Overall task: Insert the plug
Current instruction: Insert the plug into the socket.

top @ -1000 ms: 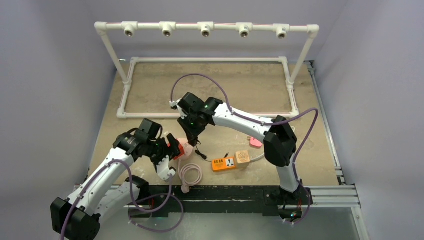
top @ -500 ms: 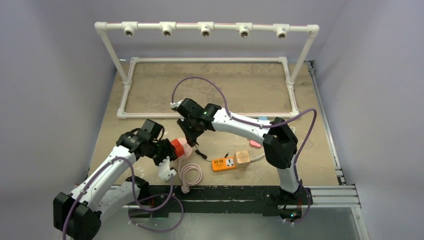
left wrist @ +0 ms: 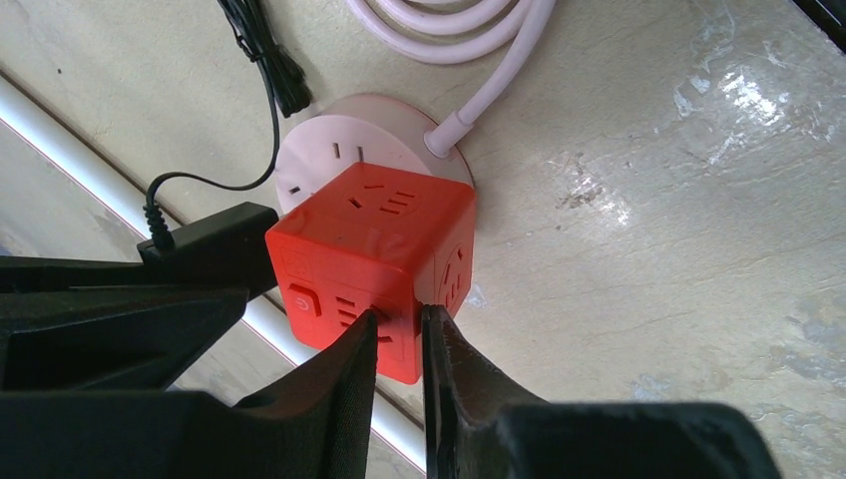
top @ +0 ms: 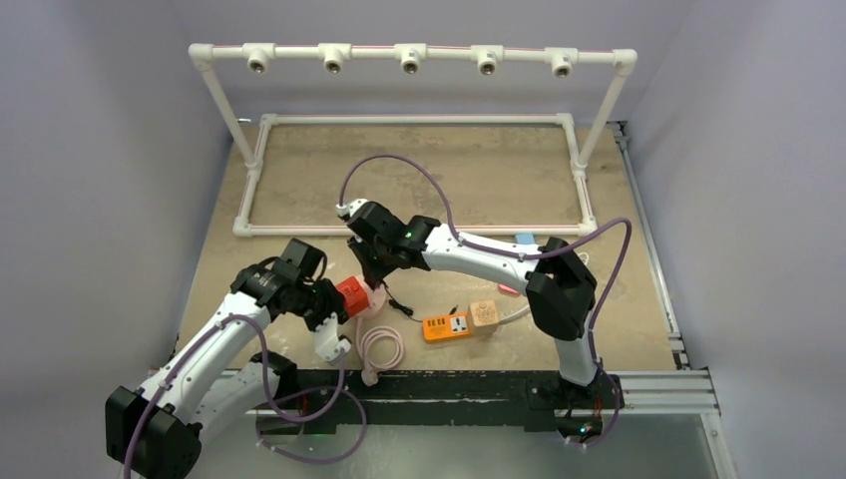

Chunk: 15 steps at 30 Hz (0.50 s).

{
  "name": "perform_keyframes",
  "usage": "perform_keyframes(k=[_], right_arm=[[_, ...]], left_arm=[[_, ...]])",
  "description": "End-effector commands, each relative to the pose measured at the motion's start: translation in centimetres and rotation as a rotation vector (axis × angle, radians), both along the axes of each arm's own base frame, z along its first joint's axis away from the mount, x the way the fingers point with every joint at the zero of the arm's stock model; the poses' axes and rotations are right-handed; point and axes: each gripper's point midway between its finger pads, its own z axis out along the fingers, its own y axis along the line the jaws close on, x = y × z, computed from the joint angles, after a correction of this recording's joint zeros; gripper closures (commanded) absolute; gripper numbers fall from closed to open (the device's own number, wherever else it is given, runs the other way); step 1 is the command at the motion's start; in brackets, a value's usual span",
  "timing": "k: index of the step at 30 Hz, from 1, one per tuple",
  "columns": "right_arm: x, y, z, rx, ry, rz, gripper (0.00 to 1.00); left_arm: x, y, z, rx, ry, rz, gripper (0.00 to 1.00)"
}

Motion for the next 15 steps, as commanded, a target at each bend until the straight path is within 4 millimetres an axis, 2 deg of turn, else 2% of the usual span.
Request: perform_keyframes(k=[1,15], right_arm=[[0.5,0.6,1.7,0.04,-0.053,-0.018,1.0],[-0.3,0.8,-0.2,-0.009,-0.038,0.013,1.0]], left_arm=[[-1.0,0.6,-0.9,0.031,0.044,-0.009,0.81],[-1.0,0.5,-0.8,0.028,0.047,-0.012,0.88]])
